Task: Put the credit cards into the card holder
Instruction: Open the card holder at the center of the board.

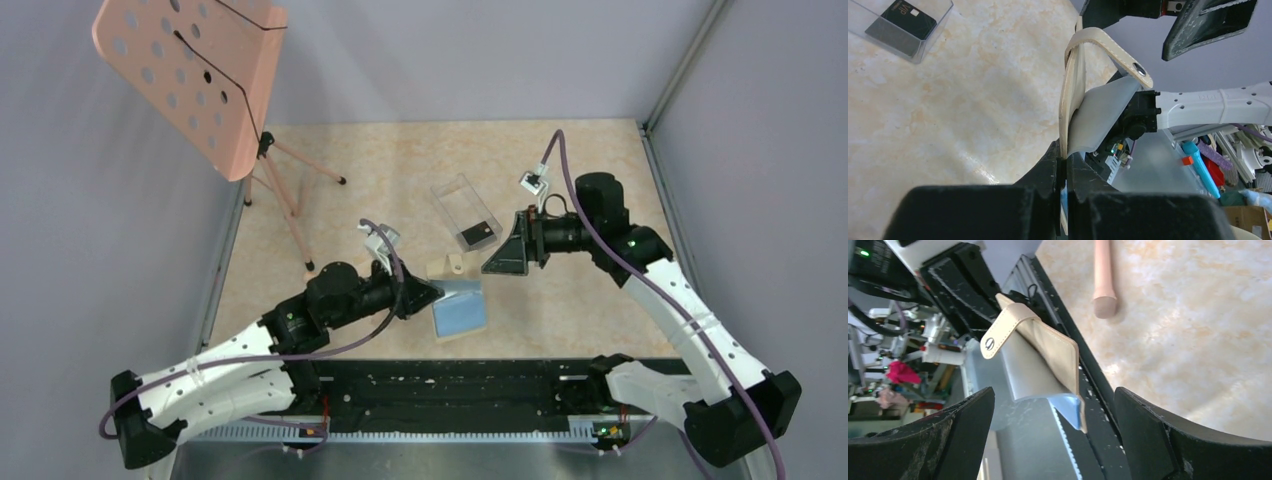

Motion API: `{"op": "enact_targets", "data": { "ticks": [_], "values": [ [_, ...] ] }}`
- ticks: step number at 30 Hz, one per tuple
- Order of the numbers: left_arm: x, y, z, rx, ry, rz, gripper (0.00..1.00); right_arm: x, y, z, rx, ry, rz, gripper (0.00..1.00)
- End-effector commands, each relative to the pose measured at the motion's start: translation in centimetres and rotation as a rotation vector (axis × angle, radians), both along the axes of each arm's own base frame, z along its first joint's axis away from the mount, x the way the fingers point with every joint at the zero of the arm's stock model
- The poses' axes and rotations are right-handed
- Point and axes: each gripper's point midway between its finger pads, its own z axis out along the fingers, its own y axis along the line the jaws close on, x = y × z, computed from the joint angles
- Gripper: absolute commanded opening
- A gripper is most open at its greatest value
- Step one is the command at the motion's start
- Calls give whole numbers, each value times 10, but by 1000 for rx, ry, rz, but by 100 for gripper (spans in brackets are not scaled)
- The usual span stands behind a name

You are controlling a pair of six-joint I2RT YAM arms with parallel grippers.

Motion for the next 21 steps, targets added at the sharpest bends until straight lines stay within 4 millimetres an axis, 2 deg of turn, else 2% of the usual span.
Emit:
{"op": "enact_targets", "data": {
  "ticks": [1,5,9,13,21],
  "values": [
    [-11,-7,3,81,67,-77,0,8,-12,-12,-126,-84,-17,89],
    [-23,-20,-2,141,113,-185,0,4,-10,-25,-179,-95,4,90],
    [-32,-33,-2,160,132,-289,0,-12,5,-37,-218,-115,72,91],
    [-36,-44,2,156,138,-353,0,-29,16,-41,-194,-102,148,91],
    [-39,-55,0,155,166,-413,0,-44,15,-45,-207,-107,210,93]
  ]
}}
